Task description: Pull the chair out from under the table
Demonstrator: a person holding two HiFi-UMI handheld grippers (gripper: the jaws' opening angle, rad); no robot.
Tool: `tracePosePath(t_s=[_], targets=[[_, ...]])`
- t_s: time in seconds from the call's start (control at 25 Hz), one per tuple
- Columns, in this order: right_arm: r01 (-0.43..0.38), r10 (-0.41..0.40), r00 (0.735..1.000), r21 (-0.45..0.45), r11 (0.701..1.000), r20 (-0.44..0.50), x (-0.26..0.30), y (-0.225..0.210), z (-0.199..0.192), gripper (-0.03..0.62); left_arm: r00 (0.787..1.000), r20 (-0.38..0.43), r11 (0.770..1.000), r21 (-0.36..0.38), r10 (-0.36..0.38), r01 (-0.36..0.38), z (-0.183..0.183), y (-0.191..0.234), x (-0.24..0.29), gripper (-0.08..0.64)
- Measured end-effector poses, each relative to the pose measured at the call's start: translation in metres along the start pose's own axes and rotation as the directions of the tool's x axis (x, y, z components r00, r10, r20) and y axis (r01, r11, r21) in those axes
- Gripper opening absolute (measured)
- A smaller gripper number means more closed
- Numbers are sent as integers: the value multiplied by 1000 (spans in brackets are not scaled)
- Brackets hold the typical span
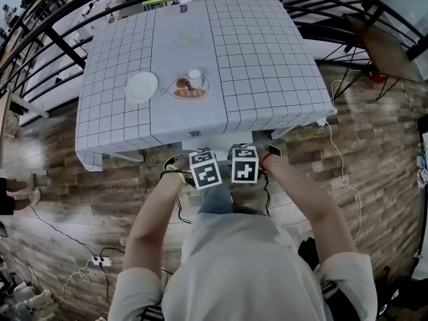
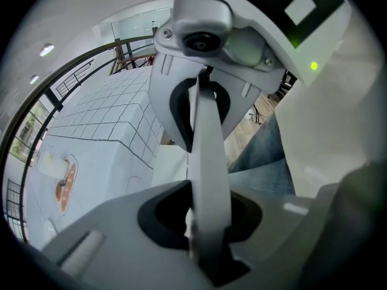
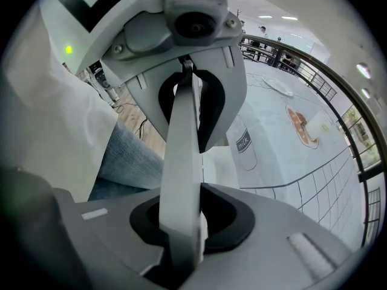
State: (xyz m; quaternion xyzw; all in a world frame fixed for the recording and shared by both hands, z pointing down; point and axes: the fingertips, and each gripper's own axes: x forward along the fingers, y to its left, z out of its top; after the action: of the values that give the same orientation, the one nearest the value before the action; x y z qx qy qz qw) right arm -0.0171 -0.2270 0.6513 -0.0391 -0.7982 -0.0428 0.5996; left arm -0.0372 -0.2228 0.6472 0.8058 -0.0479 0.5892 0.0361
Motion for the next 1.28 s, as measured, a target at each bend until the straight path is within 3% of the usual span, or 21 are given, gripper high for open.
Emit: tracePosePath(t_s=[1.28], targets=[[-34,34,999,-35,999,-8,1,57,4,75,1000,-2,998,-56,-7,6,-5,-58,0,83]])
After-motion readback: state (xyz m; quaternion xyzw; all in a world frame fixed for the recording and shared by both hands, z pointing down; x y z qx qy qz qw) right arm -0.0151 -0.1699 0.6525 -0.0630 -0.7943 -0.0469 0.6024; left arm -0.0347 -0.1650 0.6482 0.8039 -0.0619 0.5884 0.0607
